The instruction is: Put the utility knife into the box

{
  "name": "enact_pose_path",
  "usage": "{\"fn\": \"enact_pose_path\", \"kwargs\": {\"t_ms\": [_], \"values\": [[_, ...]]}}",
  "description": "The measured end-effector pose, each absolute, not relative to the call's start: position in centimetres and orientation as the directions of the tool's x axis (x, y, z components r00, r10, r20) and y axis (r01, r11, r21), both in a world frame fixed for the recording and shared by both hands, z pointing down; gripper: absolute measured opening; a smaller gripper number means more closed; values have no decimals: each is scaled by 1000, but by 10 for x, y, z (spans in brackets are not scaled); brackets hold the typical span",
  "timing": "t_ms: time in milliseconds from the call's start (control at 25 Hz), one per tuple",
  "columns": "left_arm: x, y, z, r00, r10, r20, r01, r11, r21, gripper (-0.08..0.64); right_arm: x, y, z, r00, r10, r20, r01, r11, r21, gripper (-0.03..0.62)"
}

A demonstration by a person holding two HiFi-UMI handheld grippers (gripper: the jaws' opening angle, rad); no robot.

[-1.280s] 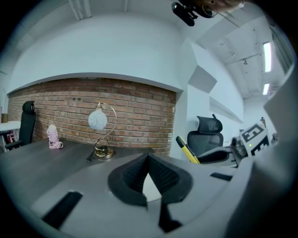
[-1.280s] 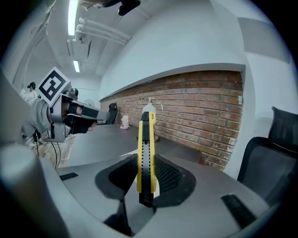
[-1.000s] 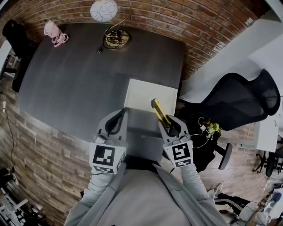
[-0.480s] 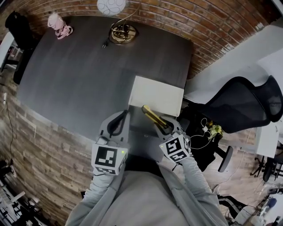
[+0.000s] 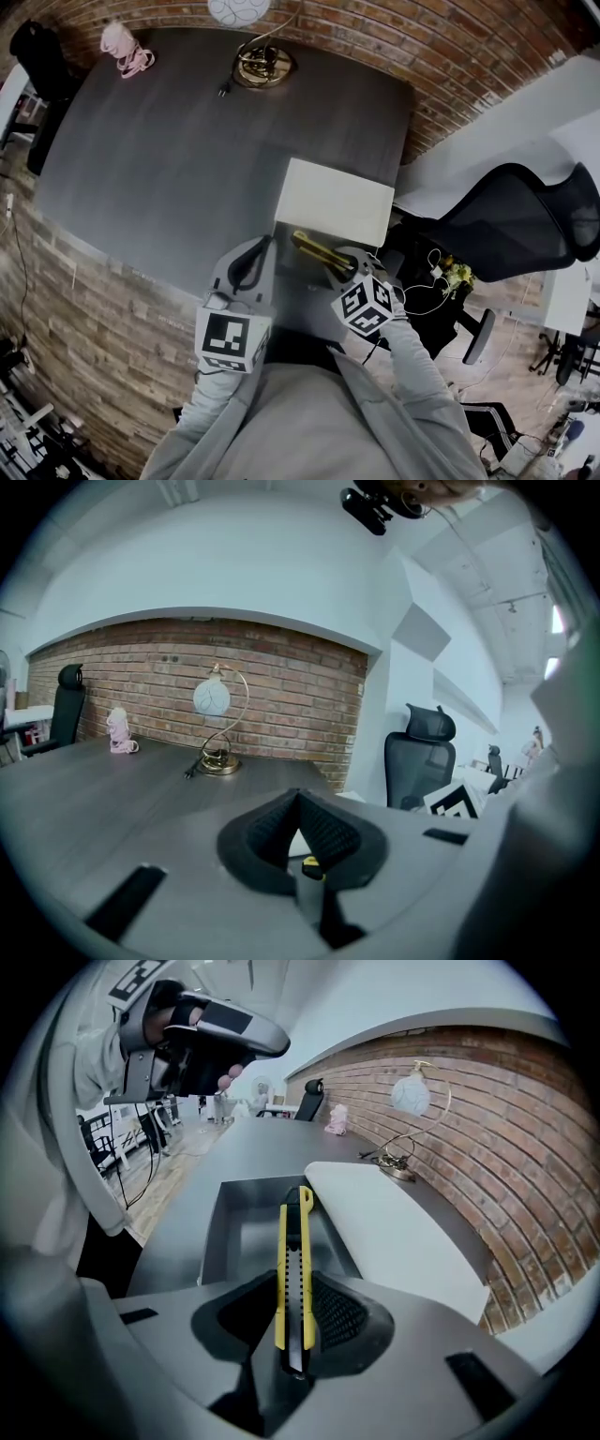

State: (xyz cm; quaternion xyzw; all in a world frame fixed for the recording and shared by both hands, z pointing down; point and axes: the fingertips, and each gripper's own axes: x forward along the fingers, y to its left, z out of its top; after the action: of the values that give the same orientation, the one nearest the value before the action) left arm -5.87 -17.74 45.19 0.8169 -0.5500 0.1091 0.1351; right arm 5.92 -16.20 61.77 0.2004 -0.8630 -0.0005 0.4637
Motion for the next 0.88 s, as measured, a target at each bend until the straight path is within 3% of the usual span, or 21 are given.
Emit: {"fn": "enact_pose_path", "kwargs": {"t_ms": [440,880], "values": [[-61,-175,455,384,-863,327,-923,-373,101,20,42,-161,631,-421,-287,861,-215,953,212,126],[-74,-174,457,364,-869,334,-931,-349,106,20,34,-161,650,-373,-213,903,-187,971,152,126]]}}
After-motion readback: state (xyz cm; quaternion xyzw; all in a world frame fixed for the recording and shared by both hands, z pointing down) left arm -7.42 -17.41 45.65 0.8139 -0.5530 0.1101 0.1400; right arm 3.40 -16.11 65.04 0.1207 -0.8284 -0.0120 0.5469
